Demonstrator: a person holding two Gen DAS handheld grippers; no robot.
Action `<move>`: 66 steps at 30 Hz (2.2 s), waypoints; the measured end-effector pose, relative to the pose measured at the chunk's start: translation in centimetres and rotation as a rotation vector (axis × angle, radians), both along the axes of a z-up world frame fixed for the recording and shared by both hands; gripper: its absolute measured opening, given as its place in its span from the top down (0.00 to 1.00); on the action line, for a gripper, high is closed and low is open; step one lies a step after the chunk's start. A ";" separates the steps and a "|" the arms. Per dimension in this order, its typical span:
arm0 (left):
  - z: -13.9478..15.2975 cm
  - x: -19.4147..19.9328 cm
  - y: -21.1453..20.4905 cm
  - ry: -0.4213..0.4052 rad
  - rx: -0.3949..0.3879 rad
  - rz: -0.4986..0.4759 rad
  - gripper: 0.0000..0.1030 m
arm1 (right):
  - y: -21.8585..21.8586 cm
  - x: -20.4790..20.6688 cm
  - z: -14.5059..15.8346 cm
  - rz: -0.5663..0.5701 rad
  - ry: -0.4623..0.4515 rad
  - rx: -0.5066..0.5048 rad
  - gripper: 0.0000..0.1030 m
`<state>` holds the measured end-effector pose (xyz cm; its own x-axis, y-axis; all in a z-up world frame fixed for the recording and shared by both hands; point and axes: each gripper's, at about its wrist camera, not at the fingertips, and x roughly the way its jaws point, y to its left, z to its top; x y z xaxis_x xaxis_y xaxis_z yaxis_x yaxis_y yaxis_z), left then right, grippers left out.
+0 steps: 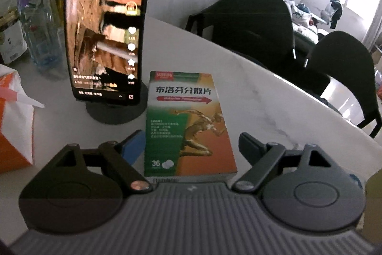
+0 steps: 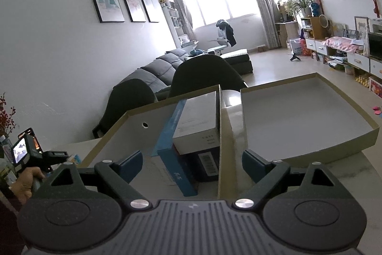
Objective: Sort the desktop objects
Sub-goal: 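Move the left gripper toward the green-and-orange ibuprofen box, then close the left gripper on the green-and-orange box, then lift the green-and-orange box off the table with the left gripper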
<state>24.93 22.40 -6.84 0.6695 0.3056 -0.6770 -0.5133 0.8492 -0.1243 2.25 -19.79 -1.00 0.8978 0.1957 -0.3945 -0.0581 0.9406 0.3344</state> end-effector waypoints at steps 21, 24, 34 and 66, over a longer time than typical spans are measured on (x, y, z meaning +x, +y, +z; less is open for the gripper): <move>-0.9 0.9 0.3 0.001 0.000 0.068 0.01 | 1.0 -0.1 -0.1 0.039 0.006 0.021 0.11; -1.2 0.7 0.7 -0.012 -0.058 0.066 0.07 | 1.0 -0.3 -0.1 0.039 0.004 0.023 0.11; -1.3 -0.2 1.6 -0.051 -0.148 0.055 0.40 | 0.8 -0.6 0.0 0.039 -0.004 0.037 0.11; 0.5 5.6 0.4 0.156 -0.079 0.279 0.01 | 2.3 -0.2 1.3 0.094 -0.028 0.031 0.11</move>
